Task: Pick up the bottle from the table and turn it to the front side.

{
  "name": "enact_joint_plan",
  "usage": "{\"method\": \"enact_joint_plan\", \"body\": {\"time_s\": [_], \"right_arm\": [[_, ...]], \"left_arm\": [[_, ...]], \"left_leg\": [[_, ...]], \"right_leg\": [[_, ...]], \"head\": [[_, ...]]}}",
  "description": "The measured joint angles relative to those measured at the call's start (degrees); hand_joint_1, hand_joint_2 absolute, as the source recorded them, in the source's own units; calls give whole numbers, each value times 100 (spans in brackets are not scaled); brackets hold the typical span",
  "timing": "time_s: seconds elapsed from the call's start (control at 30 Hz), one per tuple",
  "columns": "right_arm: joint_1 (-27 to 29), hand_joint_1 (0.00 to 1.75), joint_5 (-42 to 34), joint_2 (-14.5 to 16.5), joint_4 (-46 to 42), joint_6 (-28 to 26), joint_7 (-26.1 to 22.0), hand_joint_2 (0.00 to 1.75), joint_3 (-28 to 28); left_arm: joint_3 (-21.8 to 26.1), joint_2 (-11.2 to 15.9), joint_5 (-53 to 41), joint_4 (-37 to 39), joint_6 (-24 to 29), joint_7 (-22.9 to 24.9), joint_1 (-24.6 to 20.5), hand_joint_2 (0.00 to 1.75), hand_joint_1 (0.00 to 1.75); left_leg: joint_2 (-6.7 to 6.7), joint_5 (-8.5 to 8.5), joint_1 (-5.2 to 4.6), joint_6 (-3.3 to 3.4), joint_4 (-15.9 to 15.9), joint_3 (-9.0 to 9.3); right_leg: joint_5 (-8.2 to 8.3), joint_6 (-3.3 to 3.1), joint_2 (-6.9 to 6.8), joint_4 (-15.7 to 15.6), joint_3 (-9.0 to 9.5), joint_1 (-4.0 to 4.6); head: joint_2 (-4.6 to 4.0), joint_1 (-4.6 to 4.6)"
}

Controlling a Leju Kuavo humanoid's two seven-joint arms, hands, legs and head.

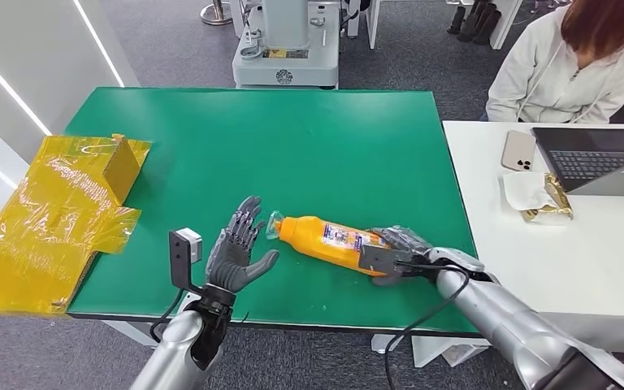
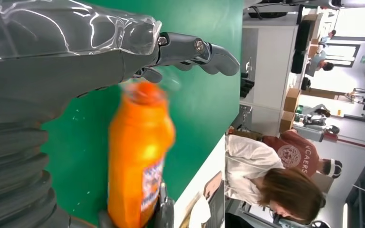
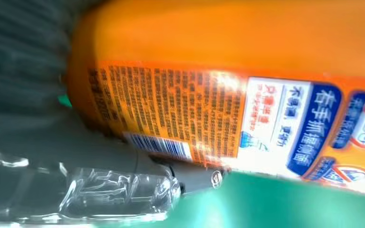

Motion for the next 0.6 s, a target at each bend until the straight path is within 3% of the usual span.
{"method": "enact_joint_plan", "body": {"time_s": [0.23, 0.43, 0.6], "right_arm": [[1322, 175, -2027, 170, -660, 344, -560, 175, -1367], [2219, 175, -2504, 380, -1434, 349, -554, 175, -1954], [2839, 175, -2629, 567, -2075, 15, -477, 175, -2166]], "left_arm": [[-2, -11, -241, -172, 335, -180, 228, 175, 0], [-2, -30, -453, -286, 602, -292, 328, 175, 0], [-8, -36, -571, -342, 742, -377, 362, 175, 0]], "left_leg": [[-11, -6, 1, -1, -4, -13], [-15, -15, 2, -10, -9, -17], [-12, -21, 1, -5, -9, -22]], "right_leg": [[-9, 3, -10, -1, -11, 0], [-26, 7, -15, -1, -16, 2], [-27, 7, -12, -1, -21, 1]], "head": [[0, -1], [0, 0], [0, -1]]}}
